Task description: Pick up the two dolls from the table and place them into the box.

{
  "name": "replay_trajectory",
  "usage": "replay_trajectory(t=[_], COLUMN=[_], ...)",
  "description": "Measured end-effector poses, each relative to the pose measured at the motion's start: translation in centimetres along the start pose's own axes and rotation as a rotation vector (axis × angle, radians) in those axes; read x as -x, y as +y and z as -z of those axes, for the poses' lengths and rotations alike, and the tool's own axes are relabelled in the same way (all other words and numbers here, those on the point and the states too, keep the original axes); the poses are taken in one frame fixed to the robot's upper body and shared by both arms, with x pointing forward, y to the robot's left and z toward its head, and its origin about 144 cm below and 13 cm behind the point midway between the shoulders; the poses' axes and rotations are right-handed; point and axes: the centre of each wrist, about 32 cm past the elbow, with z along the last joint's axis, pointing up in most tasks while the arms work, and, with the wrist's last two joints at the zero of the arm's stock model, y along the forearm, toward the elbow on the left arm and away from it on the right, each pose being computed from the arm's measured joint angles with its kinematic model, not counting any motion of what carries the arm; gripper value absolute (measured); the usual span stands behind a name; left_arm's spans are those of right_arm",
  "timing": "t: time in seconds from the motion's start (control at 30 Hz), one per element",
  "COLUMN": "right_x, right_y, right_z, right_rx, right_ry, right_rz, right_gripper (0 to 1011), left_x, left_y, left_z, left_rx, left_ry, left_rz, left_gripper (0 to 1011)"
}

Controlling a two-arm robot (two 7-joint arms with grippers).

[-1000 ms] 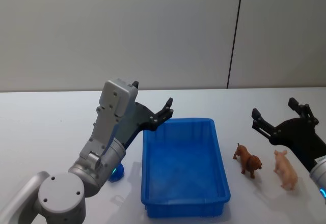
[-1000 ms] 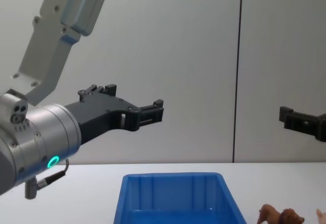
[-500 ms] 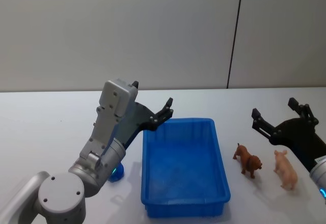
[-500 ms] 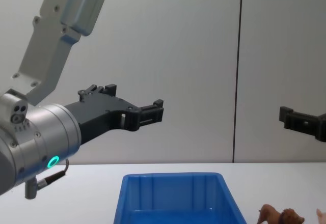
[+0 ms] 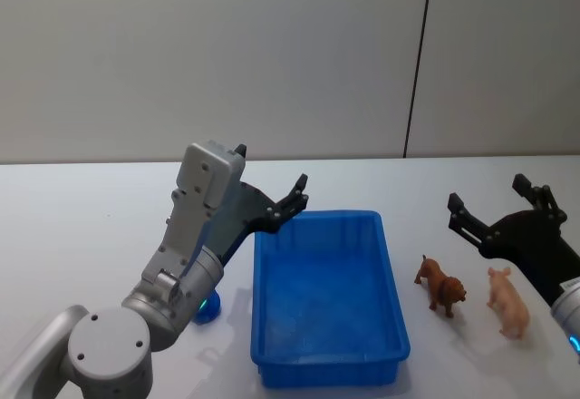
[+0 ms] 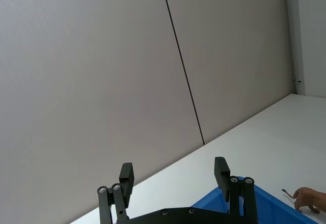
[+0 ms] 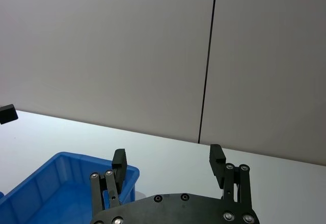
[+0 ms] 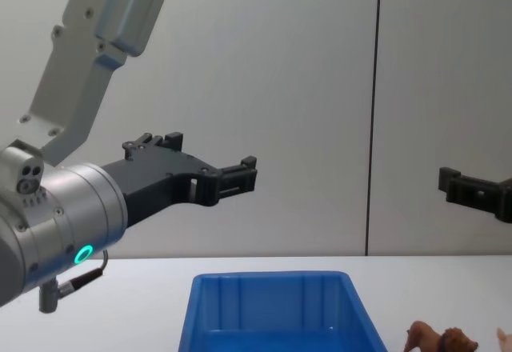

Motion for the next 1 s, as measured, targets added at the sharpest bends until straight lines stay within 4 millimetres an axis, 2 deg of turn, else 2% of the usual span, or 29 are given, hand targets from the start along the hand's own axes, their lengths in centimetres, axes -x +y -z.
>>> replay_trajectory(t=[0.47, 1.0], right_x=[0.0, -0.5], right_y=[-0.6, -3.8], right_z=[0.1, -0.2], right_rx=[0.01, 0.152], right_ry=[0.001, -0.013], right_rz=[0.022, 0.129], right_gripper=[1001, 1001], left_x=[0.0, 0.0], left_y=[0.0, 0.0], left_z=[0.0, 0.0], left_rx=[0.0, 0.0], left_ry=[0.0, 0.0], left_rz=[0.0, 0.0], left_gripper=[1001, 1001])
